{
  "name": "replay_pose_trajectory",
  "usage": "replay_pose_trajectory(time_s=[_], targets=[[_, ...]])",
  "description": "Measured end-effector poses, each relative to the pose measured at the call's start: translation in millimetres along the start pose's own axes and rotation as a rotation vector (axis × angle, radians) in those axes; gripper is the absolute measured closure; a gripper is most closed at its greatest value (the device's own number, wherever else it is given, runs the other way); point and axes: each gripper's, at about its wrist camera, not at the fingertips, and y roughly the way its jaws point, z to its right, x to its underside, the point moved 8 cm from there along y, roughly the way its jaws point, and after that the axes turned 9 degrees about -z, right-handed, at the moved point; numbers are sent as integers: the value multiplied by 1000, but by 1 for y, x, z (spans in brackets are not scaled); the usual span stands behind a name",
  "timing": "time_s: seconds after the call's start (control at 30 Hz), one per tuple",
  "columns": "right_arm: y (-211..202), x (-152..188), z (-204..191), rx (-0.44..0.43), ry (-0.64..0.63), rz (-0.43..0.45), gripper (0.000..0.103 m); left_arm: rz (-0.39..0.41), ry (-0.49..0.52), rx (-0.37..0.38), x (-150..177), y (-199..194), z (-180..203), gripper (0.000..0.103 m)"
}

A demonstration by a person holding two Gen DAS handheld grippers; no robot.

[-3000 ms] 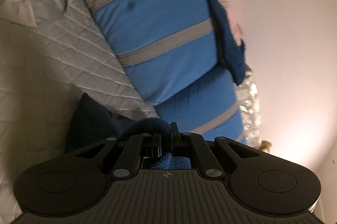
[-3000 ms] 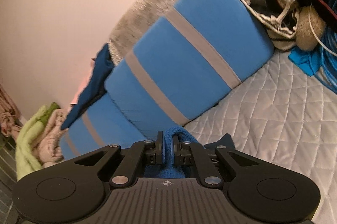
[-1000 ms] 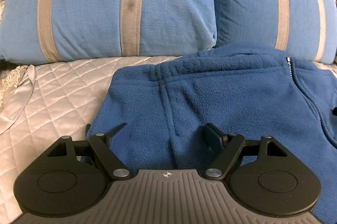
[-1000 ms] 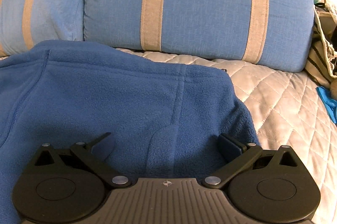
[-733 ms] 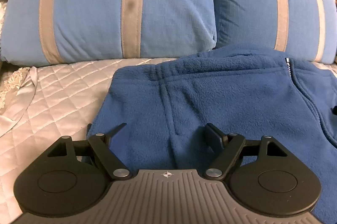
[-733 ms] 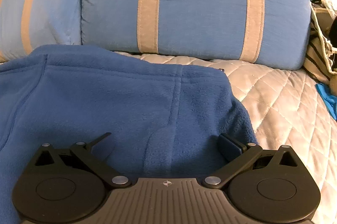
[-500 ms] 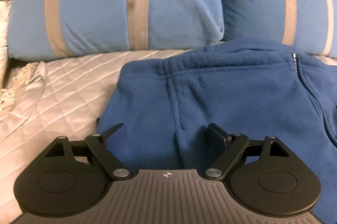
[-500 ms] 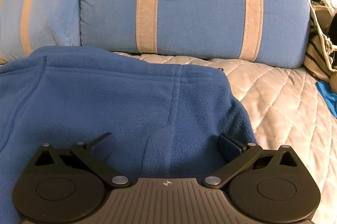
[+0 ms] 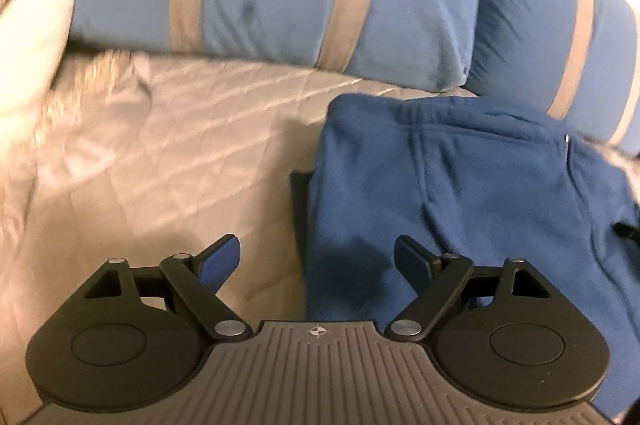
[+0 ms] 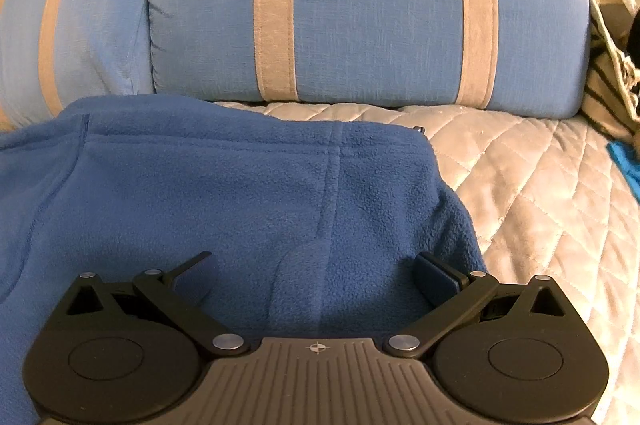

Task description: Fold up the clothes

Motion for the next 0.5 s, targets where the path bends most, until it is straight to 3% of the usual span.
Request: replay_pose_trajectory(time_s=[0.17,0.5], targets=[[2,-1,0,-1,-4,-7,0,-24,-49,74,15,-3,-15,18],[2,-3,-3,1,-29,-36,0,15,-115,194,28,-33,-26,18]])
